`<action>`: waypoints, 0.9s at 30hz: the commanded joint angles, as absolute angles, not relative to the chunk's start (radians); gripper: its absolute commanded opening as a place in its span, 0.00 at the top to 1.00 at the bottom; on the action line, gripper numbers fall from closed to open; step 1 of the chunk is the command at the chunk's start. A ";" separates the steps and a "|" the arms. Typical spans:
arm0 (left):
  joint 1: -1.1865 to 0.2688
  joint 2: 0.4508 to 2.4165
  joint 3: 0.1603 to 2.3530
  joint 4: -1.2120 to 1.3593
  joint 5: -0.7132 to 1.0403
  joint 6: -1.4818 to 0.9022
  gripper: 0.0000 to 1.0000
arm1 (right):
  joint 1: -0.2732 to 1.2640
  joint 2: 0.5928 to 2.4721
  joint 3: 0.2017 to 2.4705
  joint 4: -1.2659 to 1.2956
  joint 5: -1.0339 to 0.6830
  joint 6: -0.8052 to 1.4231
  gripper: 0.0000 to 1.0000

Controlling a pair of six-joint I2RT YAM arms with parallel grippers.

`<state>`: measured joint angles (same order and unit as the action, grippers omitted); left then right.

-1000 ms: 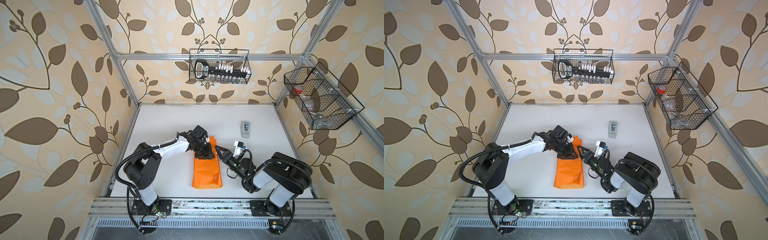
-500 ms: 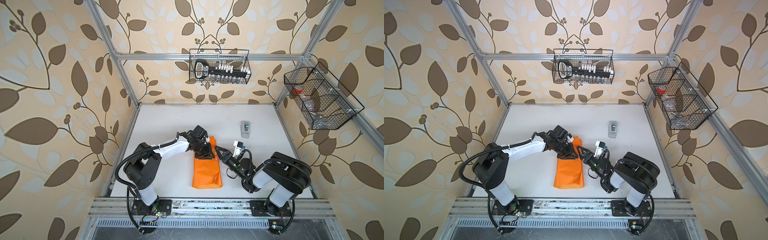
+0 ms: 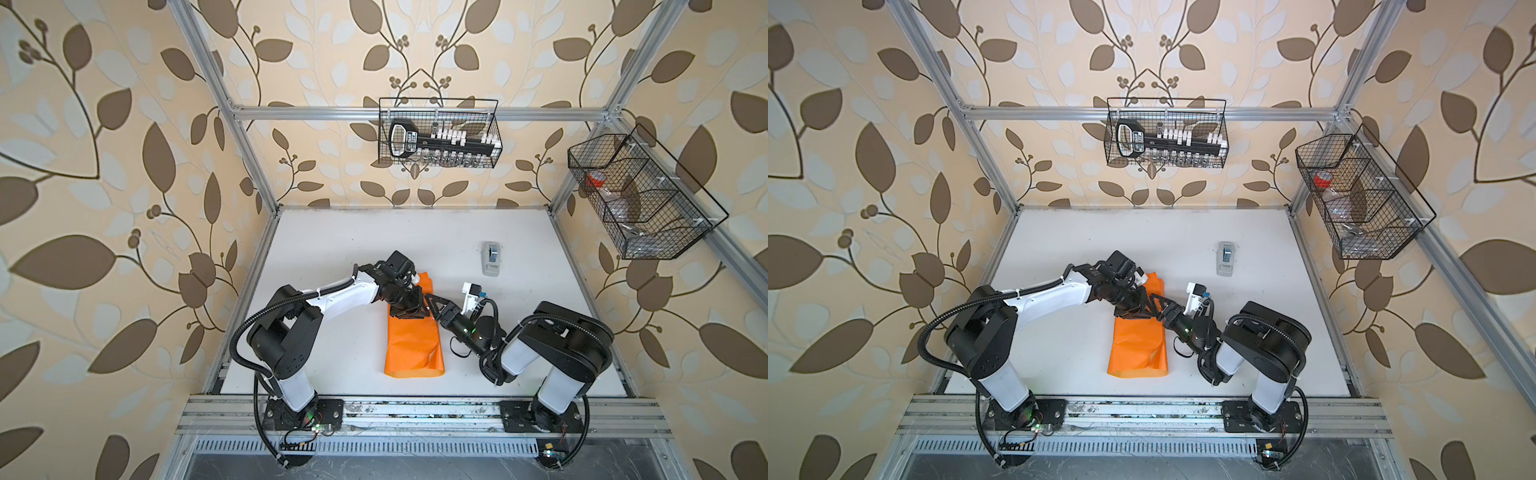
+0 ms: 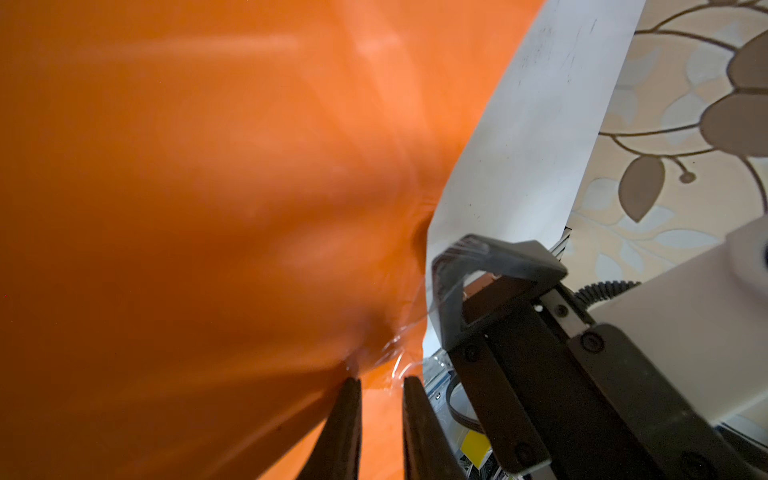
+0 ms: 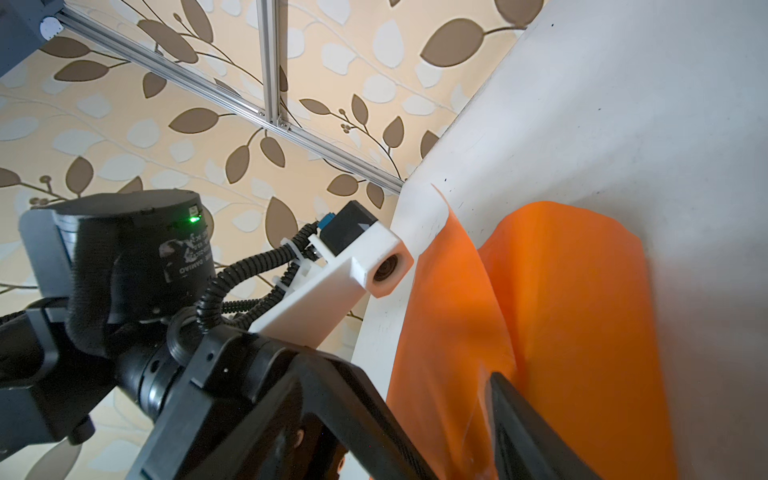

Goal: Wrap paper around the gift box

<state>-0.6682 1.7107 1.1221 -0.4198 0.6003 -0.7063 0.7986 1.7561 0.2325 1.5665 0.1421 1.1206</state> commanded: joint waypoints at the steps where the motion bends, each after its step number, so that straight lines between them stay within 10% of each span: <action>1: -0.687 1.780 1.066 -0.467 0.515 -0.691 0.79 | 0.807 1.776 0.246 1.609 0.171 1.100 0.29; 27: -0.687 1.800 1.077 -0.470 0.534 -0.667 0.79 | 0.852 1.814 0.218 1.609 0.282 1.077 0.28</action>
